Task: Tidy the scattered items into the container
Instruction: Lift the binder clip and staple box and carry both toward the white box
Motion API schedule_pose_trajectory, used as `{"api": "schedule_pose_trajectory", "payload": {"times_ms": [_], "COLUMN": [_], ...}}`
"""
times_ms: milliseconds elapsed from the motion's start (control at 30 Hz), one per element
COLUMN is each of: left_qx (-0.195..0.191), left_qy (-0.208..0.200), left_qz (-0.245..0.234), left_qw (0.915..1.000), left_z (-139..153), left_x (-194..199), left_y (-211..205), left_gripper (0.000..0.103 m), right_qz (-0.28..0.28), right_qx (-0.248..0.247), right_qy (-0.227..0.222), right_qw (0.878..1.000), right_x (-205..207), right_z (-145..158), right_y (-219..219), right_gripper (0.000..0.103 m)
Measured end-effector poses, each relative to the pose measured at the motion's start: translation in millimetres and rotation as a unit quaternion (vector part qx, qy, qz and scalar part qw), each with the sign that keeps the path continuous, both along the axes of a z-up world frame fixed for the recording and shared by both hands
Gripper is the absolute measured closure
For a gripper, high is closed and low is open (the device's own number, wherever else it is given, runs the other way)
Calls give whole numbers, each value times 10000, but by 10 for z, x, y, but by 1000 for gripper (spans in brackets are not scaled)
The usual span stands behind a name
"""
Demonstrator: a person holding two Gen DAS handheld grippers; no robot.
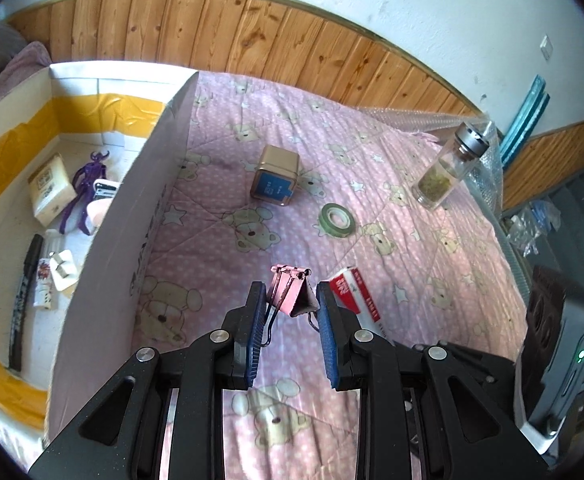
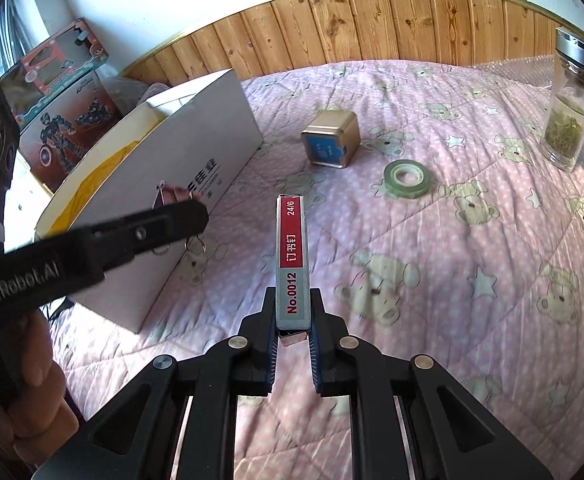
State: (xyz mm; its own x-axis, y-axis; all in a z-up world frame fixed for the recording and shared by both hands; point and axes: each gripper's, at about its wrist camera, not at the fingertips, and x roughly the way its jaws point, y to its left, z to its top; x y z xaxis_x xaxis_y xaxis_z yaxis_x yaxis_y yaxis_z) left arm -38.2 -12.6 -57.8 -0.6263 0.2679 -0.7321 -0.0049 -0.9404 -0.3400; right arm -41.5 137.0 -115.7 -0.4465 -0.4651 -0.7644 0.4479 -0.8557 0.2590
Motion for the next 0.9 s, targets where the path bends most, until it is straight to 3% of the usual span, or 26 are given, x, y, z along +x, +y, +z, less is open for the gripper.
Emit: {"api": "schedule_pose_trajectory", "payload": {"times_ms": [433, 900], "left_qx": [-112, 76], "left_qy": [139, 289], "left_qz": [26, 97], "left_qw": [9998, 9995], "left_z": [164, 328], "left_x": [241, 405], "left_y": [-36, -173], "left_gripper": [77, 77], "right_qz": [82, 239], "right_qx": [40, 118], "right_qy": [180, 370], "right_qw": [9998, 9990], "right_x": [340, 588], "right_z": [94, 203], "right_y": [-63, -161], "right_gripper": [89, 89]}}
